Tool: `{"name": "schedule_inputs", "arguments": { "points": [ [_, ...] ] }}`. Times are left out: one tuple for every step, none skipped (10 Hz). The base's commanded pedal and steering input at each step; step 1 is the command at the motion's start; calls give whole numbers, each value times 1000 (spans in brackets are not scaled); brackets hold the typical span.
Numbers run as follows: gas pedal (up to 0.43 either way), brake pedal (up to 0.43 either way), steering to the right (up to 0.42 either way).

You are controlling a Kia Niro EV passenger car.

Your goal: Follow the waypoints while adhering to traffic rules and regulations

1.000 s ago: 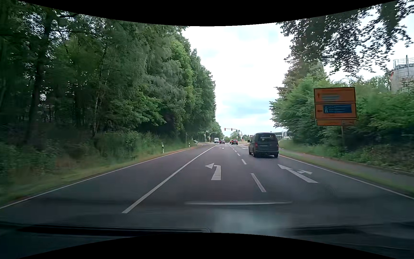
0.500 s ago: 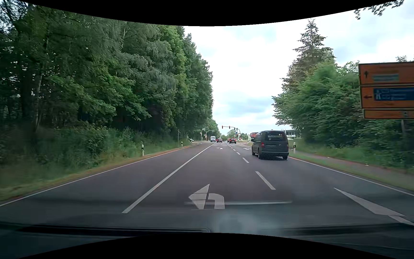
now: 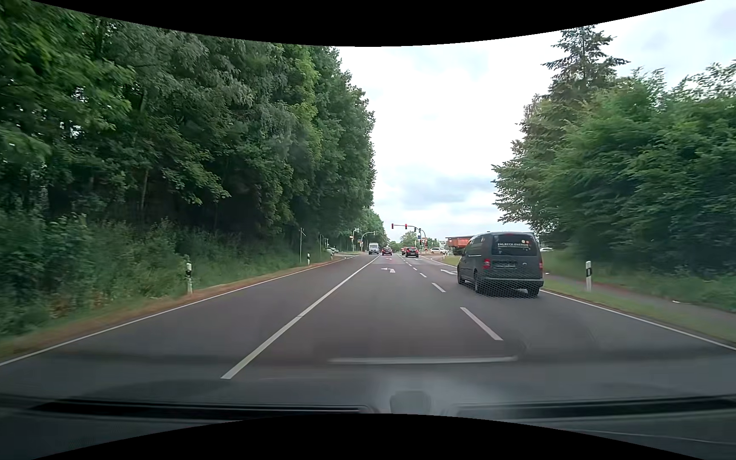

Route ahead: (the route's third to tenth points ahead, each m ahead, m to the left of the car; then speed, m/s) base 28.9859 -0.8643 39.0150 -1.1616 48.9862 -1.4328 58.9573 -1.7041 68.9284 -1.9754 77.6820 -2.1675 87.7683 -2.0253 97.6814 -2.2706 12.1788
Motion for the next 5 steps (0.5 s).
{"name": "schedule_inputs", "arguments": {
  "points": [
    [0, 0, 6],
    [0, 0, 6],
    [0, 0, 6],
    [0, 0, 6],
    [0, 0, 6]
  ]
}}
